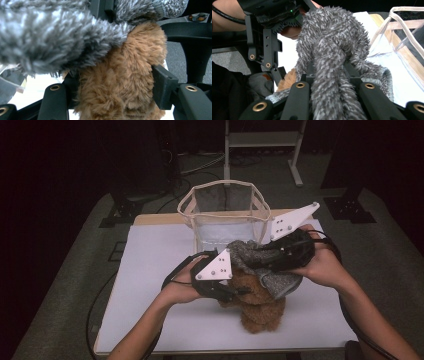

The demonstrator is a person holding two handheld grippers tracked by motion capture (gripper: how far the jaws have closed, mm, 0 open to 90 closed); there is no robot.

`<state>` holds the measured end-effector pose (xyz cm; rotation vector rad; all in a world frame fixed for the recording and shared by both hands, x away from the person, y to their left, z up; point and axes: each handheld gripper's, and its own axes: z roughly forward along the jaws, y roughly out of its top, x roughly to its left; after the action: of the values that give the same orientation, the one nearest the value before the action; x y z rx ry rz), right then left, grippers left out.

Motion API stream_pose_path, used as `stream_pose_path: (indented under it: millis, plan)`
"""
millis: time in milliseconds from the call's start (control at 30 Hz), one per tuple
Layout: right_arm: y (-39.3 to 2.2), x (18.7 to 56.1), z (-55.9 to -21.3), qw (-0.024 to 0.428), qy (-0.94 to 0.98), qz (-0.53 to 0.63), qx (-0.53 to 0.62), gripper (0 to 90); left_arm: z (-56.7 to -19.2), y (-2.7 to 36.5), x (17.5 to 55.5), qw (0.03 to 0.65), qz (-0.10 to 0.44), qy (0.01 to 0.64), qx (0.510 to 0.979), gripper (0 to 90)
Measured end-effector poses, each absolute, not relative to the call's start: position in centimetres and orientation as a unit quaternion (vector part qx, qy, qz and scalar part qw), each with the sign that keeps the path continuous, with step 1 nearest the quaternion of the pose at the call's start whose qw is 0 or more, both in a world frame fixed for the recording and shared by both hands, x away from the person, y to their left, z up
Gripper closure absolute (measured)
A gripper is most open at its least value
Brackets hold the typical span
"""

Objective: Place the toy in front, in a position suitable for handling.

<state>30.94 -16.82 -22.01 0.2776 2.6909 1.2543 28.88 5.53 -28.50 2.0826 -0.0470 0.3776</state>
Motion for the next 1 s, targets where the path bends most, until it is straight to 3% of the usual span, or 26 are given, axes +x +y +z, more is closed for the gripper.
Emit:
stream_pose_path:
  millis: [567,800,1000]
  plan:
    - [-23.5,31.3,-22.7,0.098,0.869,0.456,0.167,69.9,-28.4,6.2,29.2,0.489,0.153,-0.011,0.859,38.4]
    - [-21.4,32.1,-24.4,0.077,0.864,0.471,0.159,69.9,-27.9,7.6,29.1,0.470,0.156,-0.006,0.869,24.8]
    - [-18.0,32.7,-25.1,0.070,0.864,0.479,0.137,69.9,-27.7,9.3,28.5,0.460,0.164,-0.003,0.873,19.0]
